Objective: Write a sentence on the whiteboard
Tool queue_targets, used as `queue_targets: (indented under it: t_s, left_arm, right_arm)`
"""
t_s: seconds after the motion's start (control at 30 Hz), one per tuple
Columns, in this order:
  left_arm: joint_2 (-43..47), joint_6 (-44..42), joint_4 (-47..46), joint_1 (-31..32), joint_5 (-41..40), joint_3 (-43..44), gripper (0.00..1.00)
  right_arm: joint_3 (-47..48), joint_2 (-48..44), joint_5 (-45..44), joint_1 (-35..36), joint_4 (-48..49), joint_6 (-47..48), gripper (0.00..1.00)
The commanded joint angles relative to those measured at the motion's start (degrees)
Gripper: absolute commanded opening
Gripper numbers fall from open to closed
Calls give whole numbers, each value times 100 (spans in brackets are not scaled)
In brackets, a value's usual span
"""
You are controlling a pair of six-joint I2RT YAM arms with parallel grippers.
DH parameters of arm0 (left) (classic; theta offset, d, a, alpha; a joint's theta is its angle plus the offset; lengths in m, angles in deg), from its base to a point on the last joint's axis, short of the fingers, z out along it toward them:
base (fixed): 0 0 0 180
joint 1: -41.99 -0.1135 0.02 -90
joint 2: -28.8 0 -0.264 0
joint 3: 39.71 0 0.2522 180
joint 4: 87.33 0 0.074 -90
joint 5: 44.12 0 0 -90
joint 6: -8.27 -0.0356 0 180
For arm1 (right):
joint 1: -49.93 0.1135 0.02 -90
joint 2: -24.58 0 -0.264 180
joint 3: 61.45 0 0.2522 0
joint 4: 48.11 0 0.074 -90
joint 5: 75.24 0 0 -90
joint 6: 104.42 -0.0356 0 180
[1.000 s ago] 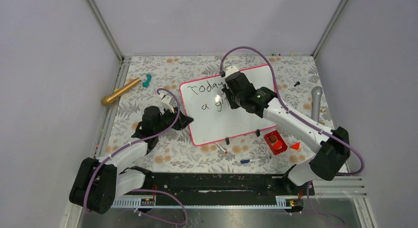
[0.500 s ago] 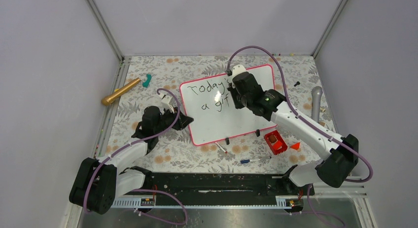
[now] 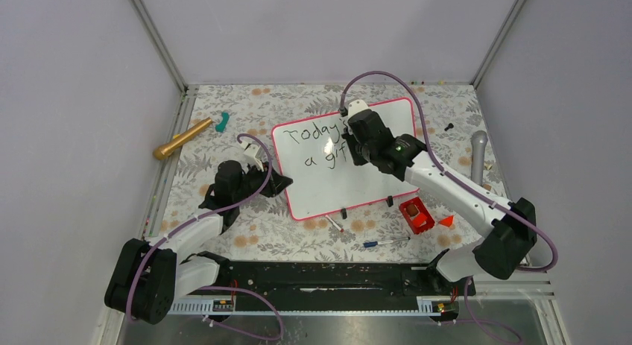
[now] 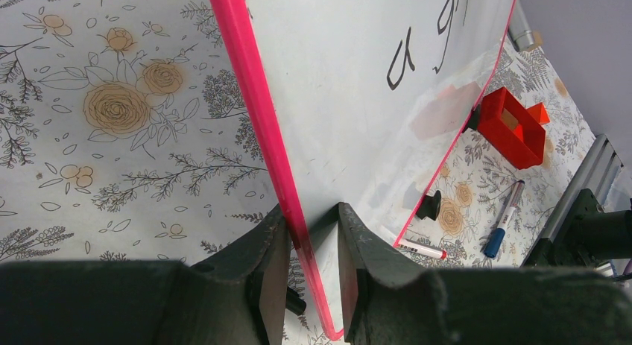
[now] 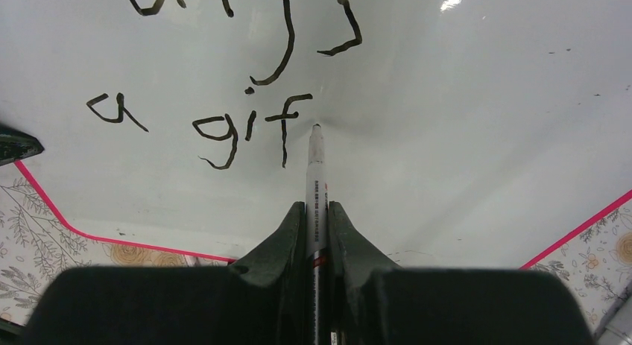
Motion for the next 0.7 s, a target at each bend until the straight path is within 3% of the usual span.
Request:
queue_targets:
  t_s: [0.0, 0.67]
  left_arm:
    - [57, -338, -80, -7, -314, 82, 13]
    - [82, -345, -101, -4, -325, 56, 13]
  right_arm:
    - [66, 69, 3, -42, 103, -55, 0]
    - [36, 159, -675, -66, 26, -83, 0]
